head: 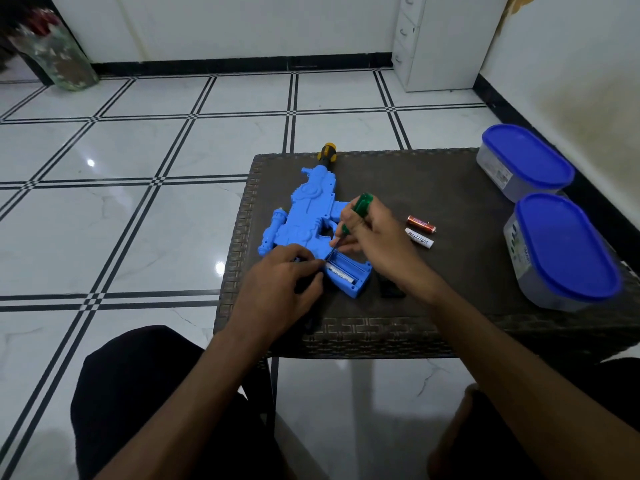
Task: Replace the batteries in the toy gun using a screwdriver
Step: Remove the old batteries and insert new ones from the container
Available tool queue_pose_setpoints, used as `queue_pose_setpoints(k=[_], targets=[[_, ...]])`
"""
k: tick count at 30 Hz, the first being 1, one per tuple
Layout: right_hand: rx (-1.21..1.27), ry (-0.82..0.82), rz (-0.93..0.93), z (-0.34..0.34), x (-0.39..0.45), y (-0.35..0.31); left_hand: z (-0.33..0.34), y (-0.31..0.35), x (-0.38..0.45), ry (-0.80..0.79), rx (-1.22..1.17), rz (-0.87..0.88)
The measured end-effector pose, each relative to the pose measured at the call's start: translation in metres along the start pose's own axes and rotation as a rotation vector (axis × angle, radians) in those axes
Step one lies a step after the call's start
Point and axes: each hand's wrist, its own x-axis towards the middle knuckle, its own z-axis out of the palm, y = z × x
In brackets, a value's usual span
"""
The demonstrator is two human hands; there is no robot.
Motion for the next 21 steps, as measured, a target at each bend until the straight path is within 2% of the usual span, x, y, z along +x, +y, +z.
queue_pose_setpoints(k=[13, 21], targets=[[0.084, 0.034, 0.086, 0.001, 0.004, -0.006, 0.004, 0.0, -0.004, -0.005, 0.098, 0.052], [0.126, 0.085, 0.044, -0.014, 0.002, -0.012, 0.004, 0.001, -0.004, 0.003, 0.001, -0.022]])
